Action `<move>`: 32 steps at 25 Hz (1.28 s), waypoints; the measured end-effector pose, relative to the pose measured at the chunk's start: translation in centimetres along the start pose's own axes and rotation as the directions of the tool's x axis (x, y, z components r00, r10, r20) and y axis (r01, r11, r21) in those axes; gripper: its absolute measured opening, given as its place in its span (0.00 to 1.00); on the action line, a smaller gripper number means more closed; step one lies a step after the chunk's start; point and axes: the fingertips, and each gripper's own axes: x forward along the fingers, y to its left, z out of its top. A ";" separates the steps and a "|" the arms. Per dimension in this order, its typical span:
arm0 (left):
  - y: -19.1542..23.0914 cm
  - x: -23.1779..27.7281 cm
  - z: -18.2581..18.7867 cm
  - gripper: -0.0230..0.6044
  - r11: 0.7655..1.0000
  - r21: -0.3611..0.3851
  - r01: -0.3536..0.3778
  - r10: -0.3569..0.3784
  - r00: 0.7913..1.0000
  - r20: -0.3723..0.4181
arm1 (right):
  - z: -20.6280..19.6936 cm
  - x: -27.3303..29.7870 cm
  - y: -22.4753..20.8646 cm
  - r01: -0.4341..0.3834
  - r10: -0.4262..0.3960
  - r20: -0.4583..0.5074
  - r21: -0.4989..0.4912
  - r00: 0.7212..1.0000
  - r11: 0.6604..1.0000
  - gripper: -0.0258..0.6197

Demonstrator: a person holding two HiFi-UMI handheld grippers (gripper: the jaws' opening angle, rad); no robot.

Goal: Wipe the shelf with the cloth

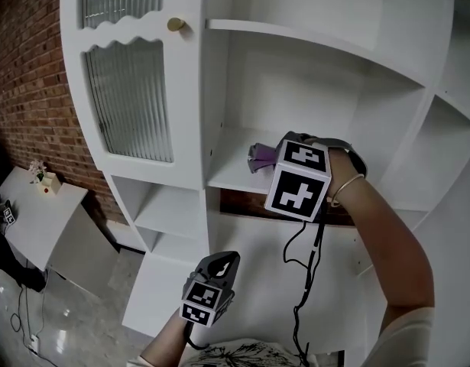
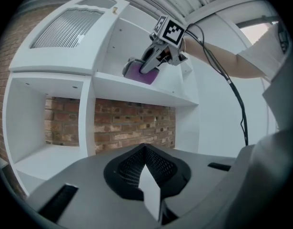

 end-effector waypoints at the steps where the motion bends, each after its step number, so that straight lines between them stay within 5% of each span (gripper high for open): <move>1: -0.1 0.2 0.0 0.05 1.000 -0.005 0.004 -0.004 1.000 -0.001 | -1.1 0.7 -1.1 0.032 -0.032 -0.018 0.012 0.999 0.999 0.16; 7: 0.0 1.6 -0.7 0.05 0.999 -0.032 -0.009 0.009 1.000 -0.005 | -6.4 6.3 -5.2 0.069 -0.061 -0.054 0.155 0.997 0.985 0.16; 12: 0.1 3.3 0.3 0.05 1.000 -0.006 -0.023 0.023 1.000 0.000 | -9.1 10.1 -7.8 0.141 -0.131 -0.101 0.100 0.986 0.985 0.16; 22: 0.6 3.3 6.2 0.05 0.994 0.082 -0.070 0.061 0.993 0.098 | -9.1 14.2 -6.7 0.053 -0.039 -0.089 0.156 0.995 0.986 0.16; 32: -0.5 2.1 9.9 0.05 0.987 0.134 -0.083 0.061 0.985 0.161 | -8.2 9.1 -2.6 -0.047 0.050 -0.021 0.151 0.999 0.987 0.16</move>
